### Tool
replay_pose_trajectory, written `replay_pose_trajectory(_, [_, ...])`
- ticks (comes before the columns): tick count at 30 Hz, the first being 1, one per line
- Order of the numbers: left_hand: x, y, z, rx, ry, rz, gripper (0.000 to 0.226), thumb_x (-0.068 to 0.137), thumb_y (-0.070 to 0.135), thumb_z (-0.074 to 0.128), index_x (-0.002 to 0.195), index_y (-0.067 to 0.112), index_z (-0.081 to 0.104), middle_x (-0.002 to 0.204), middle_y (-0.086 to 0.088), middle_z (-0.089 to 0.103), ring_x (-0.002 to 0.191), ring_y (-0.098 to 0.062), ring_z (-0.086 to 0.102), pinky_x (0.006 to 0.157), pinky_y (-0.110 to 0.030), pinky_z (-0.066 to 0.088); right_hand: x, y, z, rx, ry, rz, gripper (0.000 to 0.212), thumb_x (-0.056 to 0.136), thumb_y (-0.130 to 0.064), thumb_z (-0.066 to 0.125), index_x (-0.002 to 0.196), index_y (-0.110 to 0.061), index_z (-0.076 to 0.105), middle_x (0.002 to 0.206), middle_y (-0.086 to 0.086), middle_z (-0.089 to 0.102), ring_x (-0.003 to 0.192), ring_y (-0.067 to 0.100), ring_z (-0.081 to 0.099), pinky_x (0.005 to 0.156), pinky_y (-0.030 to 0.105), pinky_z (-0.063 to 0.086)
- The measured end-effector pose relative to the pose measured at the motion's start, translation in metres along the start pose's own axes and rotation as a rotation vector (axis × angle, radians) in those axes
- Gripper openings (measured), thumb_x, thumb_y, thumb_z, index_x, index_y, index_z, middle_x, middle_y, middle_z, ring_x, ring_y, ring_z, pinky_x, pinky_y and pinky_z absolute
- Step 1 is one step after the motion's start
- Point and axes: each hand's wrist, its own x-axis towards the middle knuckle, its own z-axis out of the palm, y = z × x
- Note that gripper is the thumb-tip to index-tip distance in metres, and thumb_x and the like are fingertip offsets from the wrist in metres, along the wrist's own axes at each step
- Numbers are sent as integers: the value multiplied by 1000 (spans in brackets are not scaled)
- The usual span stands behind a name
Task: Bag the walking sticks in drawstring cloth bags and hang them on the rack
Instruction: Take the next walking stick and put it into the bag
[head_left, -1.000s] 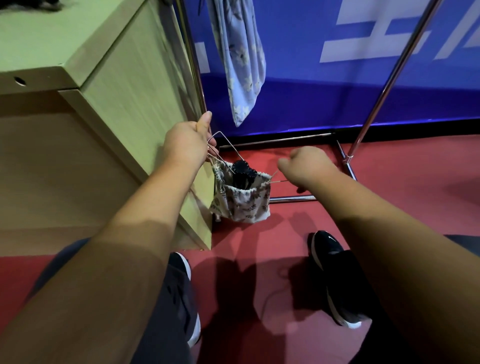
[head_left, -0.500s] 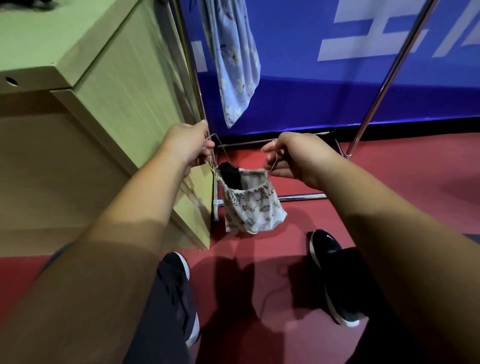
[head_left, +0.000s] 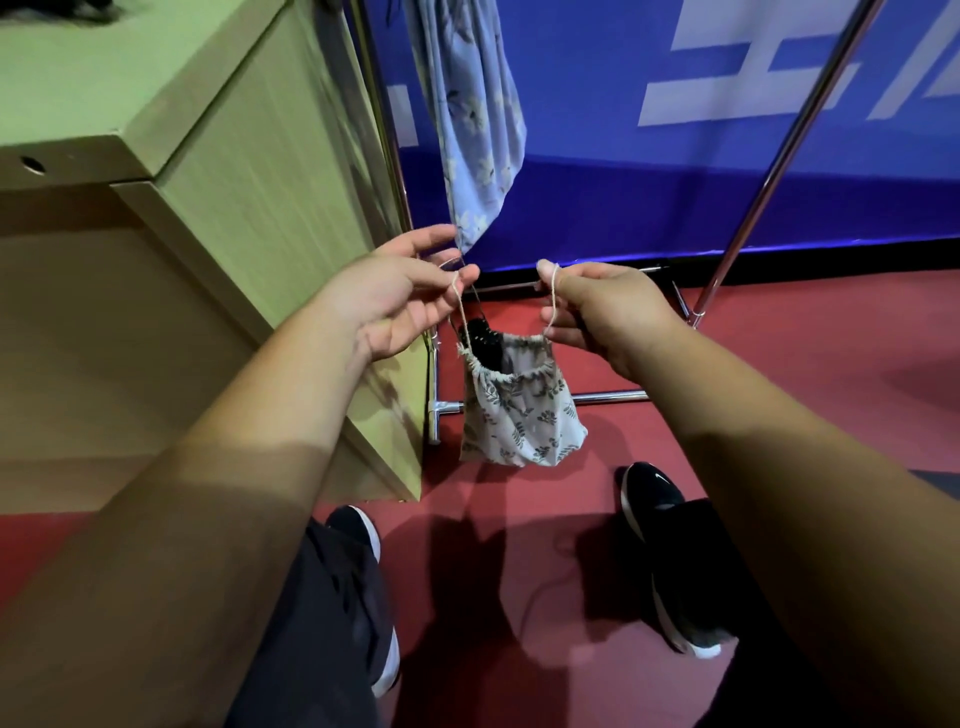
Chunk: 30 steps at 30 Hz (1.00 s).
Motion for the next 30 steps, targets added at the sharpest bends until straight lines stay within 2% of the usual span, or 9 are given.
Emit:
replay_pose_trajectory(5, [7,-8,3,-2,55,31,12,101,-3,64,102,8,67,92,-13,69,65,-7,72,59,-13,56,1,3,5,14,-20,-19,34,100,-41,74,102,-7,69,68,1,51,65,13,65,71,28,64])
replay_pose_trajectory(9, [11,-12,7,46,131,92,14,99,18,75,95,13,63,82,-7,64,60,-6,69,57,-13,55,1,4,8,-1,-69,-13,38,98,-43,76,103,-7,66,70,1,56,67,10,68,70,27,64])
replay_pose_trajectory(13, [13,-12,4,321,252,127,58,90,70,69,102,13,74,96,0,69,76,-14,66,76,-24,62,-1,3,11,25,-76,-16,38,98,-44,76,93,-12,56,66,-1,55,68,11,67,71,28,65])
replay_pose_trajectory(15, [9,-13,5,537,291,104,90,68,99,58,95,16,75,84,1,67,76,-17,62,90,-34,62,0,1,11,50,-74,-14,43,97,-48,77,92,-13,51,67,0,54,67,13,68,74,33,66])
replay_pose_trajectory(17, [4,-12,8,638,291,76,109,50,112,45,94,17,77,74,2,62,72,-20,57,92,-37,57,2,0,11,36,-97,-26,47,95,-53,77,91,-15,49,71,1,53,68,15,67,78,37,65])
replay_pose_trajectory(20, [1,-11,12,610,200,58,114,54,110,37,103,17,82,78,0,67,71,-18,60,88,-35,57,3,1,13,-25,-86,-75,50,95,-58,74,95,-15,49,76,2,54,71,16,66,82,41,66])
replay_pose_trajectory(23, [2,-11,14,555,124,66,104,68,103,37,105,17,82,92,-3,78,80,-16,69,98,-40,59,8,4,13,-13,-7,-118,52,94,-63,71,101,-14,56,76,0,54,70,14,61,86,41,64])
replay_pose_trajectory(27, [2,-10,15,558,122,175,93,87,94,30,84,19,85,90,-6,81,92,-21,76,105,-44,55,3,0,8,-222,95,-191,63,97,-76,52,84,-20,79,74,-11,73,77,10,65,89,35,55])
replay_pose_trajectory(30, [-4,-8,23,399,39,140,94,90,92,28,61,15,75,68,-12,71,77,-29,73,104,-43,52,5,-4,7,-192,128,-193,67,98,-75,52,65,-18,68,80,-7,78,78,13,68,92,36,55])
